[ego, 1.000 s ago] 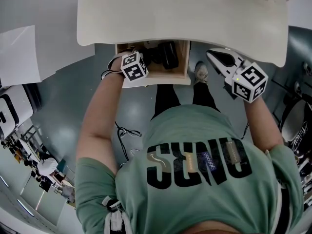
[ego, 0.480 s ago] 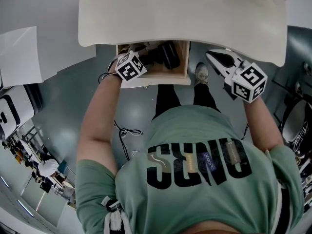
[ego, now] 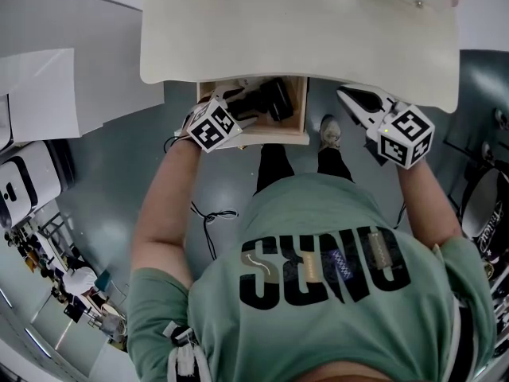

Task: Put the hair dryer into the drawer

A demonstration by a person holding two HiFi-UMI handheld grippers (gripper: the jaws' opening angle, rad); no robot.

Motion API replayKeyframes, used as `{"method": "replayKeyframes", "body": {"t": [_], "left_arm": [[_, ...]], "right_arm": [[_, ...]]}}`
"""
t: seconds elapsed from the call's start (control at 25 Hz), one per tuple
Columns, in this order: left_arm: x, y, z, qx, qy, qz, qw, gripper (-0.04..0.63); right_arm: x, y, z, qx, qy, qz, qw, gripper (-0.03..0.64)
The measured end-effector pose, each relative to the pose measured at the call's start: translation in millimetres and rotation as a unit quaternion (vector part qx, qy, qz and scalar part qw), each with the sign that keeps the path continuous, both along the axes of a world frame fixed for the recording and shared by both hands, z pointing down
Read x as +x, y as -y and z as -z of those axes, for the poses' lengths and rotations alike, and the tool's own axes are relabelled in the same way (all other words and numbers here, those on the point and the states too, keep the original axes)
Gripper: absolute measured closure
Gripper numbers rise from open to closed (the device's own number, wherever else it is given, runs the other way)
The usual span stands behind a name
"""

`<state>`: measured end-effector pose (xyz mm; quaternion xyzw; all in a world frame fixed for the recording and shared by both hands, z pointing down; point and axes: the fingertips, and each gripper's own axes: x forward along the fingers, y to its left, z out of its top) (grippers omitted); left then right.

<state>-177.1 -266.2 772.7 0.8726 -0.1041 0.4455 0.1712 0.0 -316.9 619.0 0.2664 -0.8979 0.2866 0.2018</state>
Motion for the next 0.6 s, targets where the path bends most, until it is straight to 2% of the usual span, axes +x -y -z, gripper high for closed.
{"method": "replayKeyframes", "body": {"t": [0.32, 0.48, 0.6], "left_arm": [[38.7, 6.2, 91.4, 0.051, -0.076, 0.034, 0.9952, 0.267], [57.7, 16.3, 145.4, 0.084, -0.124, 0.064, 0.9867, 0.268], [71.9, 25.1, 187.4, 0.109, -0.163, 0.091, 0.9763, 0.285]], "right_arm": [[22.2, 10.7, 49.3, 0.034, 0.006, -0.013, 0.999, 0.623], [41.7, 17.3, 76.1, 0.056, 0.013, -0.024, 0.998, 0.623], [58.5, 21.6, 95.6, 0.07, 0.021, -0.036, 0.997, 0.623]]}}
